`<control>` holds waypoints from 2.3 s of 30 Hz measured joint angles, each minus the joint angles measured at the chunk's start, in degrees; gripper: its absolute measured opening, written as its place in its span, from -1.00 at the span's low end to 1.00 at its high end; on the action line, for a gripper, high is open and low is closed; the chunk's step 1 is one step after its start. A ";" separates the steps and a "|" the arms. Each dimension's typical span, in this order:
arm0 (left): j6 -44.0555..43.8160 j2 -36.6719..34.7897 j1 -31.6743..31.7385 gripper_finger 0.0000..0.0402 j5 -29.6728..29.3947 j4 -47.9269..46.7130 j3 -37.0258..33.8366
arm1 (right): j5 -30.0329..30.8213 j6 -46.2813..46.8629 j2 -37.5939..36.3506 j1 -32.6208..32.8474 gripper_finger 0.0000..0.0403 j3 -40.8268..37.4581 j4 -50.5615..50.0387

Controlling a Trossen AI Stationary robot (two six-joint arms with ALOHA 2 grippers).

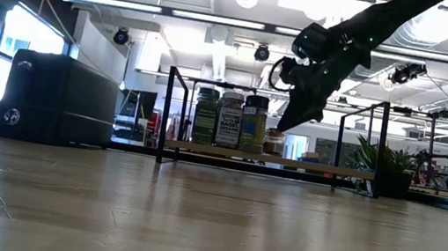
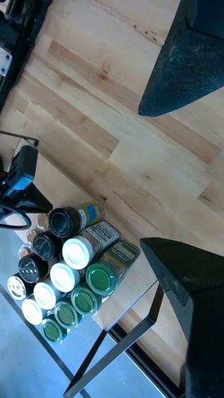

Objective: Shelf spices
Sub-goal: Adjust the transparent seasoning bottles on the back of the shelf, then put the transparent seasoning bottle on the shelf aligned with the other transparent seasoning bottles

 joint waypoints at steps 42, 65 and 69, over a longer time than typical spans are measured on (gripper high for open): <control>-15.77 2.95 -42.01 0.63 18.14 4.08 -17.05 | -0.26 3.99 -20.65 0.39 -0.80 0.15 -11.33; -15.04 16.04 -37.27 0.55 30.84 17.95 -21.84 | -0.41 4.57 -20.65 0.42 -0.80 0.15 -13.44; -14.81 17.34 -36.11 0.36 32.13 18.45 -21.84 | -0.41 4.44 -20.65 0.42 -0.80 0.15 -13.47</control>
